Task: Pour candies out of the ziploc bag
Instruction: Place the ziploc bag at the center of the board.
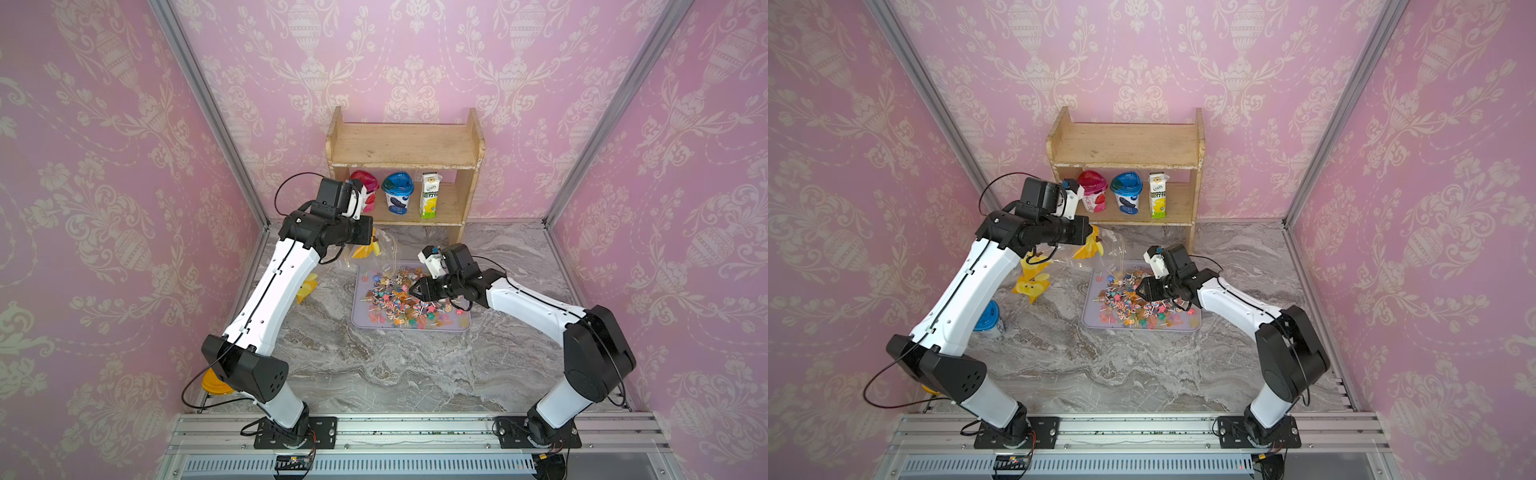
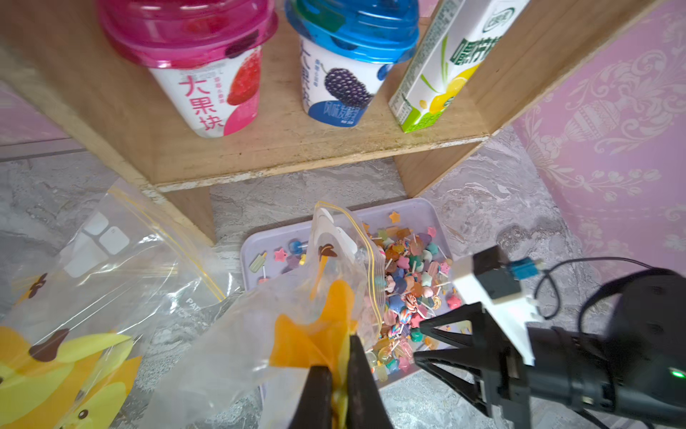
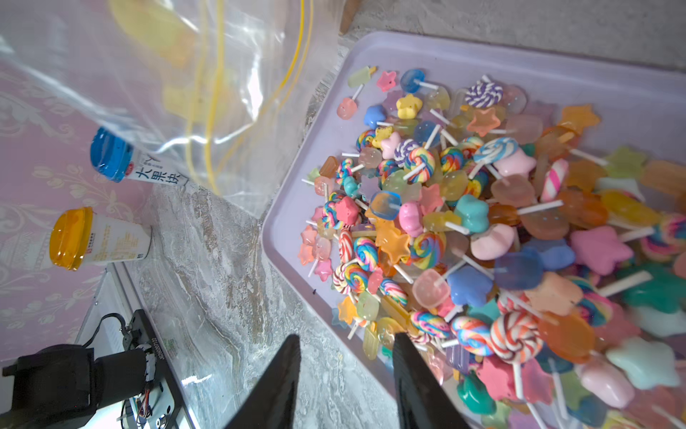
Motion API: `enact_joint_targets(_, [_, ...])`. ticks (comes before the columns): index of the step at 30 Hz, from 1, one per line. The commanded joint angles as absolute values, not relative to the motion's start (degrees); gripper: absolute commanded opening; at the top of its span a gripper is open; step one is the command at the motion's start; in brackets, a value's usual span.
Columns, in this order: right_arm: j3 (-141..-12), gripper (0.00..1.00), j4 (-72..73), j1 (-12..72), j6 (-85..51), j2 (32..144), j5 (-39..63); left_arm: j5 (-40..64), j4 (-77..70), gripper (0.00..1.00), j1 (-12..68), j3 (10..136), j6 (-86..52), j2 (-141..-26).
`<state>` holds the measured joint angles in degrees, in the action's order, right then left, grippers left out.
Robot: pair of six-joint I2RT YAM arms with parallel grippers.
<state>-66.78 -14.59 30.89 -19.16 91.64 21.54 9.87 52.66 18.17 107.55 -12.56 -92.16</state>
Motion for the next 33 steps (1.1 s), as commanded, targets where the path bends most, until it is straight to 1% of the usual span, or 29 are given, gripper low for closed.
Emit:
enact_joint_targets(1, [-66.49,0.44,-20.03,30.85,-16.16,86.49,19.39,13.47,51.25,0.00,12.13,104.64,-13.27,-87.46])
enact_joint_targets(4, [-66.38,0.44,-21.71,30.51,-15.43,84.25,18.76,18.59,47.59,0.00,3.26,100.67,-15.05,-83.73])
enact_joint_targets(7, [-66.13,0.44,-22.41,30.06,-15.21,83.09,18.25,25.18,38.88,0.00,-5.70,95.20,-19.70,-80.80])
enact_joint_targets(9, [-65.93,0.44,-22.50,29.84,-15.12,83.01,17.92,29.02,31.69,0.00,-10.00,91.05,-23.60,-80.26])
enact_joint_targets(12, [-65.46,0.44,-22.76,29.19,-14.77,83.54,17.11,32.40,25.65,0.00,-13.26,88.30,-26.00,-83.18])
enact_joint_targets(17, [-61.48,0.46,-21.23,25.05,-16.75,82.60,12.71,33.15,18.80,0.00,-15.66,81.11,-26.45,-88.66])
enact_joint_targets(18, [-60.86,0.47,-21.42,24.01,-17.41,82.09,11.33,31.66,17.64,0.07,-15.65,79.14,-25.76,-88.57])
enact_joint_targets(20, [-60.22,0.49,-22.75,21.86,-18.90,80.69,7.05,27.30,13.33,0.41,-15.73,73.27,-24.23,-87.84])
enact_joint_targets(21, [-60.18,0.49,-23.54,21.00,-19.52,79.91,4.81,25.80,12.13,0.51,-15.73,71.16,-23.04,-87.57])
enact_joint_targets(23, [-60.24,0.53,-25.76,19.56,-21.03,77.77,-1.00,21.41,9.69,0.70,-15.73,66.79,-20.68,-86.97])
enact_joint_targets(25, [-60.22,0.60,-28.05,18.96,-22.57,75.75,-7.96,18.22,6.70,0.82,-15.66,62.39,-19.58,-85.53])
enact_joint_targets(26, [-59.83,0.61,-28.87,18.69,-23.32,74.61,-11.54,16.68,5.47,0.85,-15.72,60.33,-18.88,-84.59])
enact_joint_targets(27, [-59.40,0.65,-29.52,18.35,-24.43,73.69,-14.56,15.47,4.19,0.88,-15.73,58.69,-18.64,-83.57])
enact_joint_targets(28, [-58.70,0.66,-29.93,17.84,-25.03,72.81,-17.24,13.69,2.76,0.98,-15.70,56.62,-18.46,-82.16])
enact_joint_targets(29, [-58.13,0.67,-30.48,17.29,-25.78,72.24,-19.65,12.43,0.89,0.99,-15.73,54.52,-17.79,-80.66])
enact_joint_targets(33, [-55.17,0.67,-32.01,15.11,-28.71,71.24,-29.16,6.35,-2.61,0.99,-15.66,48.23,-16.75,-73.10])
